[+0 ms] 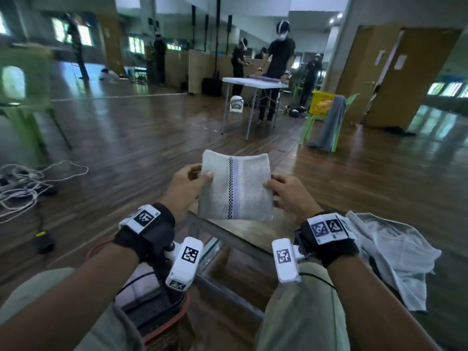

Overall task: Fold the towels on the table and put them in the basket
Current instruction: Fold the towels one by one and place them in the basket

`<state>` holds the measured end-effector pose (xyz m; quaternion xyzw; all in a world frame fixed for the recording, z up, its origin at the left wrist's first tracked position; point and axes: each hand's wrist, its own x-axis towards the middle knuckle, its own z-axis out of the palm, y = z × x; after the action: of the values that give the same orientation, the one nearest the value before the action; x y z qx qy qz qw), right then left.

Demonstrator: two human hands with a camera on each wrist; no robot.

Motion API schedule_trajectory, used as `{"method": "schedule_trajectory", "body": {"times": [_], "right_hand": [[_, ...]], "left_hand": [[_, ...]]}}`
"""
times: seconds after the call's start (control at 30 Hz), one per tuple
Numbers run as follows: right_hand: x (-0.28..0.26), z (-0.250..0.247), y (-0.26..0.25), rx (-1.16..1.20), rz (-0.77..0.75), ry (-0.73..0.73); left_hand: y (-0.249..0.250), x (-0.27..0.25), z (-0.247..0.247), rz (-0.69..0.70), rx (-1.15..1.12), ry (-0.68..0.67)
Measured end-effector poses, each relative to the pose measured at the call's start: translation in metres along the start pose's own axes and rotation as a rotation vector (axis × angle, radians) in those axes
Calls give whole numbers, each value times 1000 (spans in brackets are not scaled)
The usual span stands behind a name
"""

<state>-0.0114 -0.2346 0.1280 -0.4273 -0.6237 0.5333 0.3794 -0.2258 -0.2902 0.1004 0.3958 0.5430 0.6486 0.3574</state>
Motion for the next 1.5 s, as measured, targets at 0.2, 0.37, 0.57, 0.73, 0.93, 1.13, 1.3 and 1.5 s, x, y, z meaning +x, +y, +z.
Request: {"method": "schedule_trajectory", "body": {"times": [0.2,0.37,0.57,0.73,0.93,1.13,1.3,1.5], "right_hand": [[0,57,-25,0,-74,-159],[22,109,-26,-8,-60,-300],[61,179,0,-37,-5,-407],[102,239,69,-125,139,-464],[145,303,197,-281,402,-505],[180,368,325,-561,484,-530],[213,411,391,-634,488,-443],[235,432,438,-626,517,-383]], "left_hand": [[28,-24,-62,63,22,107],[34,-35,-112,58,81,224],[0,-32,-169,-42,121,382],[-77,-12,-210,-221,98,489],[-209,16,-245,-539,173,558],[-334,49,-278,-809,352,533],[-401,82,-295,-887,477,523],[-447,102,-297,-885,514,587]]}}
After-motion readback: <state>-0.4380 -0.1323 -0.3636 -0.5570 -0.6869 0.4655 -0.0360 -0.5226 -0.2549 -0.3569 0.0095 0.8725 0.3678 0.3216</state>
